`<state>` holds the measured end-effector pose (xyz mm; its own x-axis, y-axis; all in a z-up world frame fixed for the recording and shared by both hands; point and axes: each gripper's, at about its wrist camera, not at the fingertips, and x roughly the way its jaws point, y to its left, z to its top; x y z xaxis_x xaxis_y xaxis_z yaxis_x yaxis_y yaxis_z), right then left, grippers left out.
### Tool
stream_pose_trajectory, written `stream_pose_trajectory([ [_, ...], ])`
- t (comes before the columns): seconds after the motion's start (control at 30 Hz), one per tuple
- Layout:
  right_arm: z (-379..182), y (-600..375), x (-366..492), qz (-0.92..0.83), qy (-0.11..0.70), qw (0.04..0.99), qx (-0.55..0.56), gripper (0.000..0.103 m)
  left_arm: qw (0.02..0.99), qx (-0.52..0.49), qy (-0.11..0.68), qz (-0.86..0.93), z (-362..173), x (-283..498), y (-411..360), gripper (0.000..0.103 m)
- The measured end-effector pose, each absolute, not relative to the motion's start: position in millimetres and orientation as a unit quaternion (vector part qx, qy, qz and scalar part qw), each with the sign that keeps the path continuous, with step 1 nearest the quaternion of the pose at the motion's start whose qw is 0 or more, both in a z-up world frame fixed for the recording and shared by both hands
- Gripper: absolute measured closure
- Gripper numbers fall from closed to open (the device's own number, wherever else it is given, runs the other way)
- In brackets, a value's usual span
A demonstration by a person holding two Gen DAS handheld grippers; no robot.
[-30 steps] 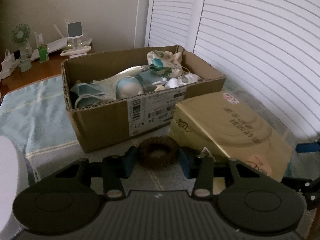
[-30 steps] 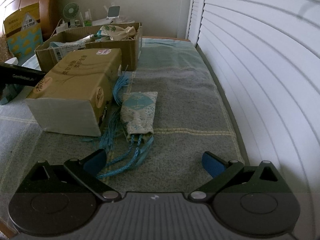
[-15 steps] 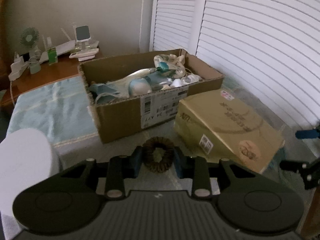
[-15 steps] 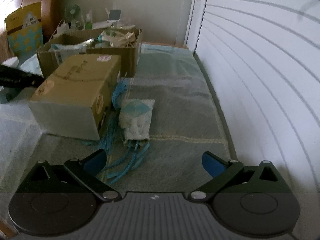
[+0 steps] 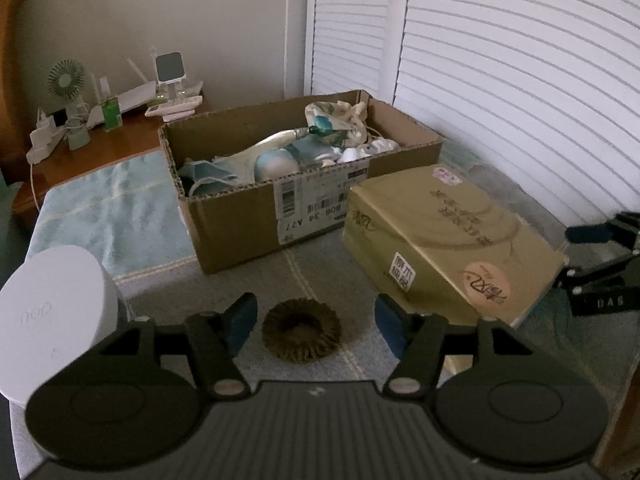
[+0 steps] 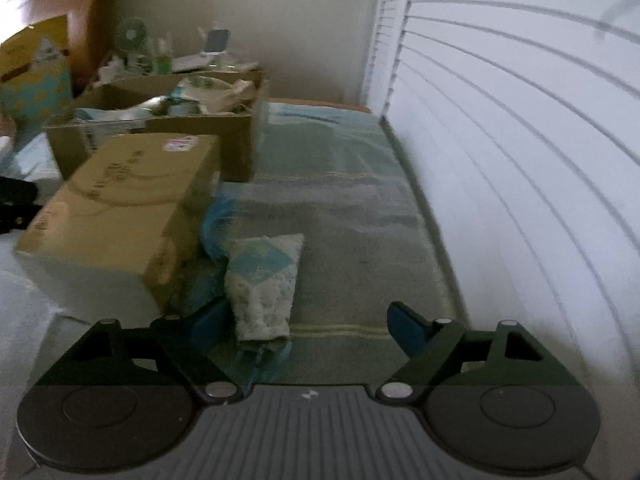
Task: Organize soft objects
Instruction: 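Lower the right gripper onto the patterned cloth pouch while the left approaches the brown rope ring, then grasp the patterned pouch with the right gripper while the left grasps the brown rope ring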
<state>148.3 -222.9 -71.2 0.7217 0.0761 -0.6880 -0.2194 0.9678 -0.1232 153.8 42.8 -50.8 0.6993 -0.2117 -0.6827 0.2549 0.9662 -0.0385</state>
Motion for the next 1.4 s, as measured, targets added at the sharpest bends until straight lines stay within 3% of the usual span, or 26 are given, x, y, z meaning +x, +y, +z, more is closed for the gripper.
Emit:
stream_pose_trajectory([
  [0.53,-70,-214,156,0.11,0.348,0.923,-0.123,0.035,0.912,0.042,0.39,-0.12,-63,158,40,0.035],
  [0.67,-72,-214,161,0.117,0.351,0.921,-0.119,0.044,0.911,0.045,0.394,-0.116,-66,161,38,0.036],
  [0.77,-72,-214,162,0.122,0.353,0.921,-0.116,0.044,0.909,0.044,0.398,-0.118,-69,163,37,0.036],
  [0.83,-72,-214,163,0.124,0.352,0.92,-0.119,0.046,0.909,0.043,0.397,-0.118,-69,163,37,0.041],
  [1.0,-71,-215,162,0.129,0.354,0.919,-0.121,0.062,0.911,0.041,0.394,-0.119,-67,163,37,0.059],
  [1.4,-57,-217,149,0.114,0.351,0.922,-0.119,0.062,0.908,0.036,0.394,-0.134,-61,158,38,0.067],
])
